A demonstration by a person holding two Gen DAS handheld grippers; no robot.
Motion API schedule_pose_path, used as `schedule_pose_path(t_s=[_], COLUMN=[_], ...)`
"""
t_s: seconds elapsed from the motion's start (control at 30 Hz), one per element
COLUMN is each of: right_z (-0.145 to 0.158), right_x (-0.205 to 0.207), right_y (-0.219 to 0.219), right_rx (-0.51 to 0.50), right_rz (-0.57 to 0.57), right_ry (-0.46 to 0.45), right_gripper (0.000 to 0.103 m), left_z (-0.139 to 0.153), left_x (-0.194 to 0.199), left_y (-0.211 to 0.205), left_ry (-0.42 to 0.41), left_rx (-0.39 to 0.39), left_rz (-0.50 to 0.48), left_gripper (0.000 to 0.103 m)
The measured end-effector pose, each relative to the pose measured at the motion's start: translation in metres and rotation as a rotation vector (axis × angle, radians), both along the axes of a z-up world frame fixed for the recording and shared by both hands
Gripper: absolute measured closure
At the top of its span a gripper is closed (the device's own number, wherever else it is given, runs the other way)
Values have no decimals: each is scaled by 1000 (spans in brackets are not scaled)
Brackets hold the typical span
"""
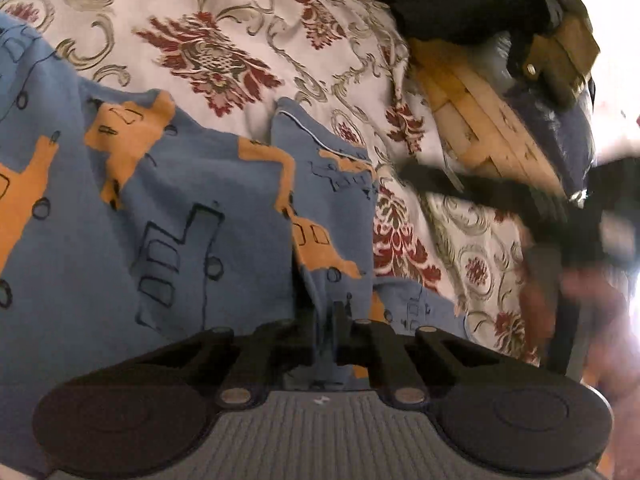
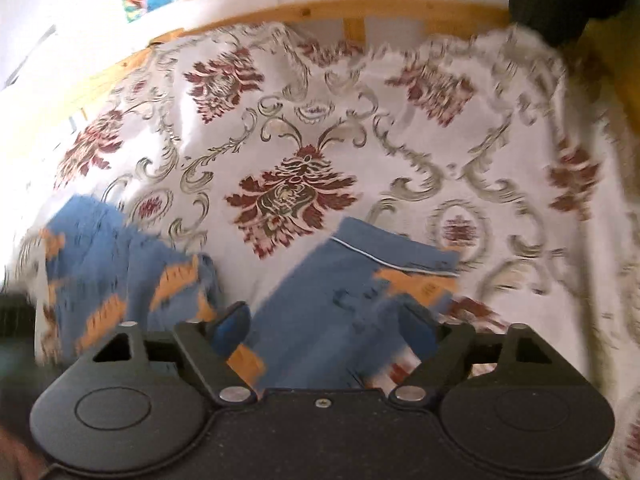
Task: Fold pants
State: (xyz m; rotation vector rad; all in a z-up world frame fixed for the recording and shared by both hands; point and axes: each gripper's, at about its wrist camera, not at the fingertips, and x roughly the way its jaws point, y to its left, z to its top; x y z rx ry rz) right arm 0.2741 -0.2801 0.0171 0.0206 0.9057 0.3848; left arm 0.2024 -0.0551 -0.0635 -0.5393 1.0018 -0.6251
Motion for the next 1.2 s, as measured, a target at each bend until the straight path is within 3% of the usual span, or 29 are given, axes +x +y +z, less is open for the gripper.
schedule_pose_path(t_s=[0.13,0.27,0.43,0.6,0.73,0.8,0.87,0.93,1.0,1.2], right_z=[-14,-31,-48,-58,-62,-66,-67,-66,-64,-68], right_x=[49,82,103,113,117,116,115,115,115,119], right_y=[31,66,82,104,127,135,136,134,129,133], right_rx=[-34,-151,-245,-391,-520,-566,-583,-582,-561,-576], right_rz=[-5,8,-72,-71,-61,-52,-48,-66,-90,-93], right_ry=[148,256,348,369,327,317,308,310,326,312], right_gripper=[41,46,46,45,32,33,35,50,57,62], left_z=[1,-2,-7,-6,-4,-3,-2,-1,-2,-1], left_x=[-4,-1,1,1,2,2,0,1,1,2], left_y=[-6,-3,0,1,1,0,1,0,1,-2], left_ry=[-22,1,34,44,40,37,32,29,29,28], left_rx=[42,23,4,2,12,17,22,25,23,30], left_rz=[-17,-11,-6,-1,-2,-3,-7,-9,-9,-15], left_gripper=[97,98,98,98,98,98,98,98,98,98])
